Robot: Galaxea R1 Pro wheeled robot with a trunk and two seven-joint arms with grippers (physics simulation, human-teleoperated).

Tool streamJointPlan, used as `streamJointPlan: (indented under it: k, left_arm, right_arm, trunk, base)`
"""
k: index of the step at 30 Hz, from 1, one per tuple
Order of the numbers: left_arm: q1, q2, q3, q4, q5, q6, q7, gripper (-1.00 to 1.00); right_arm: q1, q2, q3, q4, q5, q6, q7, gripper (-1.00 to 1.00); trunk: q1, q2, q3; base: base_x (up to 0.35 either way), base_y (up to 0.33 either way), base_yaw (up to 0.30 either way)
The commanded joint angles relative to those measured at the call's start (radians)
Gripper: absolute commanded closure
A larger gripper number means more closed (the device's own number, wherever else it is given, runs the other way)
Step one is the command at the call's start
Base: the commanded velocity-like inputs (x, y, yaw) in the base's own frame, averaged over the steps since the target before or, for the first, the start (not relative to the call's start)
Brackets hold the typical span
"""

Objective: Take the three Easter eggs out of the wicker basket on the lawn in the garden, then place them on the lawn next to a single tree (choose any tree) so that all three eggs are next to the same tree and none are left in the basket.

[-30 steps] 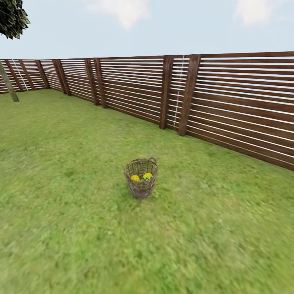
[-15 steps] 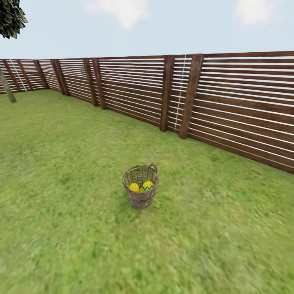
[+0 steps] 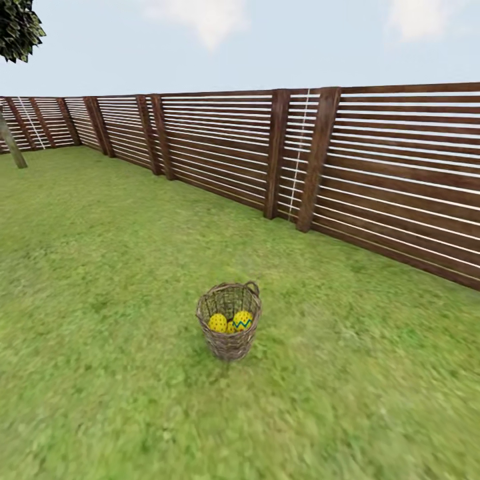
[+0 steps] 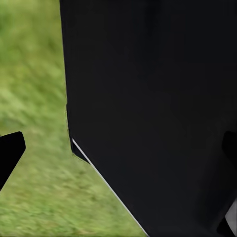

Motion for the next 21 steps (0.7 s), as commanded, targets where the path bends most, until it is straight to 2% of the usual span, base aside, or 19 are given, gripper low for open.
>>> streamJointPlan:
  k: [1, 21]
  left_arm:
    - [0.0, -0.001, 0.004, -0.001, 0.0, -0.002, 0.001, -1.0]
    - [0.0, -0.002, 0.004, 0.0, 0.0, -0.002, 0.001, -1.0]
  right_arm:
    - [0.0, 0.0, 0.0, 0.001, 0.008, -0.003, -0.001, -1.0]
    - [0.0, 0.0, 0.002, 0.001, 0.008, -0.003, -0.002, -1.0]
  trunk:
    - [0.001, 0.0, -0.001]
    - [0.001, 0.0, -0.001]
  base:
    - [0.338, -0.098, 0.212]
    - [0.338, -0.121, 0.273]
